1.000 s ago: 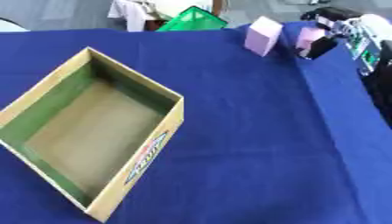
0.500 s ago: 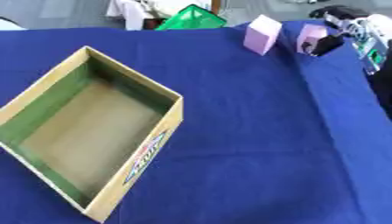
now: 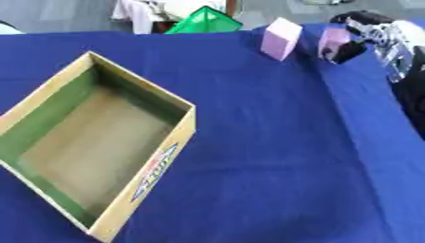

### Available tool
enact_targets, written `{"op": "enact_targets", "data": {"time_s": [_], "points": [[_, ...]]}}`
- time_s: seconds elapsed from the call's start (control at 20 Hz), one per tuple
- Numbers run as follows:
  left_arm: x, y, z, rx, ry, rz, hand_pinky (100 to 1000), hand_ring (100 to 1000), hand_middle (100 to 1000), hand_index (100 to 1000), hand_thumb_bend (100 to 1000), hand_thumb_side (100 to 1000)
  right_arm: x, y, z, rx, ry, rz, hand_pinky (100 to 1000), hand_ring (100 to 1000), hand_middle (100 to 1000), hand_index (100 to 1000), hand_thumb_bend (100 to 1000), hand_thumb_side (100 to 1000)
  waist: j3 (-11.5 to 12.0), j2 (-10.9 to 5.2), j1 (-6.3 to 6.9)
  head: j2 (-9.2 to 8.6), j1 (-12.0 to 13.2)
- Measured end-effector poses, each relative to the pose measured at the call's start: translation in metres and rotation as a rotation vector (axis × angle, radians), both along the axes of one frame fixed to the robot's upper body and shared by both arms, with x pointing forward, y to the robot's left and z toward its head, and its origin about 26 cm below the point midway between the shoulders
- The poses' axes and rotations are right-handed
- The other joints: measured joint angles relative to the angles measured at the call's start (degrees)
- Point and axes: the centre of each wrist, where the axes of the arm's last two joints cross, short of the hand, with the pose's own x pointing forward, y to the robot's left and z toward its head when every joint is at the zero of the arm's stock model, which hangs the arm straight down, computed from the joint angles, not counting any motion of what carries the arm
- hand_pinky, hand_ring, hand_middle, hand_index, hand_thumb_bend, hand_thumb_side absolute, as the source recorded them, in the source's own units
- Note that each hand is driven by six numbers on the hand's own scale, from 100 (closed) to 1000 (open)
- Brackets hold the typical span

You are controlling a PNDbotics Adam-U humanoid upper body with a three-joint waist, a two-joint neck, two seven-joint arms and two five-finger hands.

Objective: Pick up objects on the table and place them in the box.

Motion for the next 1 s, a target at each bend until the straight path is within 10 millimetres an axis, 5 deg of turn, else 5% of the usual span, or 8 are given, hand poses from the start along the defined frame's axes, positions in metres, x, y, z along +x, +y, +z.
{"op": "enact_targets", "data": {"time_s": [0.35, 0.6, 1.0], "points": [[-0.0002, 0.0000, 0.0001, -0.001, 0.000, 0.000, 806, 773, 709, 906, 704, 821, -0.0001, -0.0017, -0.0027, 0.020, 0.022, -0.003, 828, 923, 901, 989, 190, 248, 0.0, 0.24, 0.01, 0.00, -0.3], [-0.0002, 0.0000, 0.0001, 0.000, -0.001, 0.001, 806, 773, 709, 904, 702, 821, 0.0001, -0.0021, -0.0038, 0.006, 0.012, -0.020, 690, 742, 725, 883, 122, 196, 0.1, 0.26, -0.05, -0.01, -0.3], [0.0001, 0.0002, -0.0001, 0.001, 0.000, 0.007, 808, 773, 711, 903, 703, 820, 0.0012, 0.0014, -0.0084, 0.025, -0.070, 0.015, 621, 660, 660, 836, 100, 204, -0.4, 0.22, -0.16, 0.06, -0.3]]}}
